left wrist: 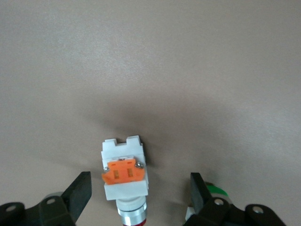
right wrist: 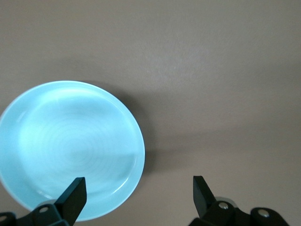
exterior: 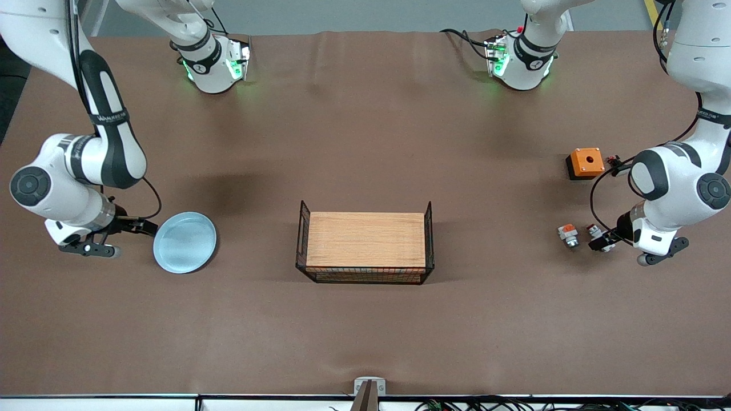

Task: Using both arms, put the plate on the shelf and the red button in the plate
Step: 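Lower the right gripper to the plate rim while the left gripper grasps the switch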

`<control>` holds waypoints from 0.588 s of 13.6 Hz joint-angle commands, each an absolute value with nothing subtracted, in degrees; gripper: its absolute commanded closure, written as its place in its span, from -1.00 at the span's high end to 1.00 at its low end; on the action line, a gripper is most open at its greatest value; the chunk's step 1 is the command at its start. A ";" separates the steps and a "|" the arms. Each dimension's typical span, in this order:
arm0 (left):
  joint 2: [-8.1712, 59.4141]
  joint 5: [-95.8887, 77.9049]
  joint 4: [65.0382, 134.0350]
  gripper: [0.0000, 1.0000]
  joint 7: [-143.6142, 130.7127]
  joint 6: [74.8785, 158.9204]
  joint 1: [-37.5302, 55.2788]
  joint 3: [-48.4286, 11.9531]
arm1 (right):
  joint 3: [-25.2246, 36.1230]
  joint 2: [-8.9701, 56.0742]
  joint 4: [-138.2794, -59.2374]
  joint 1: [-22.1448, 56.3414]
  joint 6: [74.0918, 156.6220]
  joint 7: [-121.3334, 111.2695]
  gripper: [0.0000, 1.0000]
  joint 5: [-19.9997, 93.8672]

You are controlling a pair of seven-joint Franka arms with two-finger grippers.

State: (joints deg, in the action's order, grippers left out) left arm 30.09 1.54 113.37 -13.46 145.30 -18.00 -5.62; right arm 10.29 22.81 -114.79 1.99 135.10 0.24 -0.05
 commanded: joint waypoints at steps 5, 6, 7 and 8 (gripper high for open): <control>31.29 2.55 113.12 0.75 -13.62 146.34 -18.63 -5.71 | 9.76 29.52 -112.59 -0.43 135.97 -11.23 0.96 14.14; 31.29 2.55 113.29 0.70 -13.54 146.34 -18.63 -5.71 | 9.76 30.23 -111.89 -0.87 135.97 -12.99 0.95 14.41; 31.29 2.55 113.38 0.66 -13.45 146.34 -18.72 -5.71 | 9.67 30.50 -111.54 -1.23 135.97 -13.70 0.94 14.41; 31.29 2.55 113.47 0.61 -13.45 146.34 -18.63 -5.71 | 9.67 30.59 -111.36 -1.40 135.97 -13.88 0.91 14.41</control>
